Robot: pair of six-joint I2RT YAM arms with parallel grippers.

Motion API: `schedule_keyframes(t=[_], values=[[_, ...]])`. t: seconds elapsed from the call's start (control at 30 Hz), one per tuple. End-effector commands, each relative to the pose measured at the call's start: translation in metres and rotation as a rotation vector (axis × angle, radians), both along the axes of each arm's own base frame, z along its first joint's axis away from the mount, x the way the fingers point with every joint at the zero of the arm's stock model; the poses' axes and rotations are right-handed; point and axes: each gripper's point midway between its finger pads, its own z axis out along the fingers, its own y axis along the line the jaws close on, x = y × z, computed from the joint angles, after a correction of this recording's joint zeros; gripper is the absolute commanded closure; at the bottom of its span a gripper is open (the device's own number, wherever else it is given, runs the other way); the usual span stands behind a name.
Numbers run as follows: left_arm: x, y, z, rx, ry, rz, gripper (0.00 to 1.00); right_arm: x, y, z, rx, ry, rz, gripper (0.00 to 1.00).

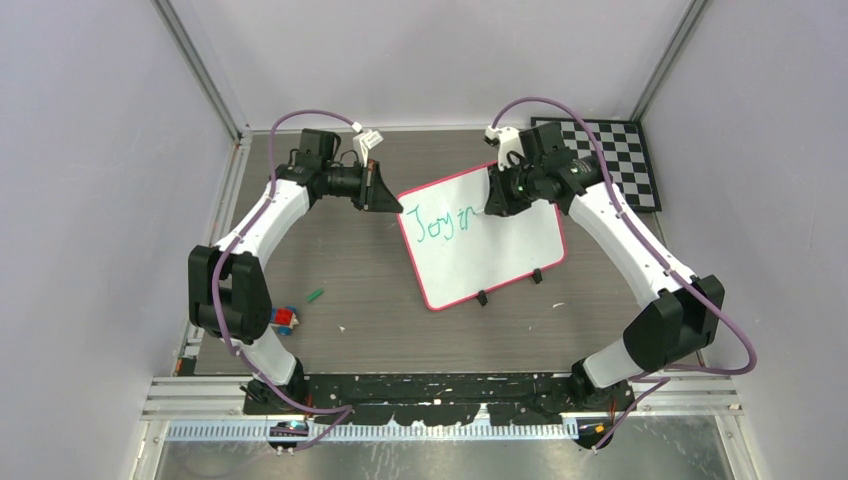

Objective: Write a sentence on the whiteboard

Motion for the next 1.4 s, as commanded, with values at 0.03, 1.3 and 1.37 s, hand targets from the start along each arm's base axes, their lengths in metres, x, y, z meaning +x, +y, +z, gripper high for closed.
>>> schedule_keyframes(t=[0.03,1.3,1.37], values=[[-0.011,-0.005,0.006,0.001,-0.014,-0.037,1.0,0.001,-0.005,-0.001,0.005,-0.035,-0.014,1.0],[0.009,-0.005,0.018,0.068,-0.063,-0.079,0.69,-0.017,-0.019,0.054,0.136,-0.07,0.035,1.0],[0.007,-0.006,0.022,0.051,-0.069,-0.076,0.63,-0.014,-0.024,0.054,0.124,-0.082,0.025,1.0]])
